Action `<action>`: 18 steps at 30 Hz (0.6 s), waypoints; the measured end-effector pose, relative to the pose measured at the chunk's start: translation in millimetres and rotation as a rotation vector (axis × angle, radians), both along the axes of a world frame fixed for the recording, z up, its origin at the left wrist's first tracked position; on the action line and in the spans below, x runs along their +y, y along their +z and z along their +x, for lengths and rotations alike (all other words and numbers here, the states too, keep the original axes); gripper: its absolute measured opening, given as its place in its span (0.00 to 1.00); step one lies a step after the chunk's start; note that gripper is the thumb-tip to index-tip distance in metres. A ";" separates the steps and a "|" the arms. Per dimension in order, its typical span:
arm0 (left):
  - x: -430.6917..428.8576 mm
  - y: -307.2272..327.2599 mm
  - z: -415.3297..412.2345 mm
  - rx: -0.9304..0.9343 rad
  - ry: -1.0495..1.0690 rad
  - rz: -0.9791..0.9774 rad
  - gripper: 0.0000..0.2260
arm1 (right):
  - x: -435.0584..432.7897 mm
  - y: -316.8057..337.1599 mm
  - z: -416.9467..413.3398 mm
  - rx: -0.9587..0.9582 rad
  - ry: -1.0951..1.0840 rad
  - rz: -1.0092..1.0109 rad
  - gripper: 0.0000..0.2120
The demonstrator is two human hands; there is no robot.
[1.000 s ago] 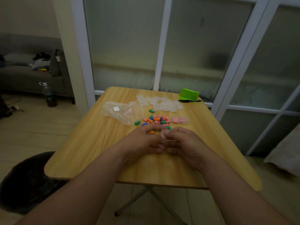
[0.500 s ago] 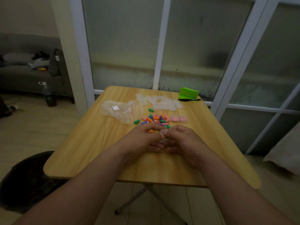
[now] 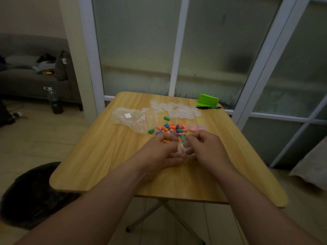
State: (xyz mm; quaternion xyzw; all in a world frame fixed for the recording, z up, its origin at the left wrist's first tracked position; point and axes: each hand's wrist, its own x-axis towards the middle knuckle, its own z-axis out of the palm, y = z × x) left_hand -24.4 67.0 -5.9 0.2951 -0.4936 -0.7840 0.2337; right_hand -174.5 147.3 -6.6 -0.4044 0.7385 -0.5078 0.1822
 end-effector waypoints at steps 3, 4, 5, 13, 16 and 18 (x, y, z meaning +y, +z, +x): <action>10.2 -0.8 1.5 0.066 -0.180 0.128 0.20 | 2.9 2.4 -2.7 0.201 0.044 0.000 0.10; 12.2 -2.4 1.8 0.086 -0.242 0.136 0.21 | 3.1 2.6 -2.4 0.215 0.076 0.007 0.10; 14.1 -3.3 1.7 0.100 -0.284 0.128 0.21 | 2.7 2.9 -1.3 0.220 0.110 0.016 0.09; 5.4 6.7 -3.8 0.083 -0.160 0.180 0.15 | -9.6 10.6 -6.2 0.018 0.101 -0.078 0.10; -7.5 7.9 -1.3 0.135 0.009 0.232 0.24 | -6.8 4.4 -31.0 0.153 -0.112 -0.003 0.09; -12.5 9.1 1.5 0.171 0.101 0.263 0.25 | -4.6 -5.4 -41.8 0.291 -0.187 0.120 0.07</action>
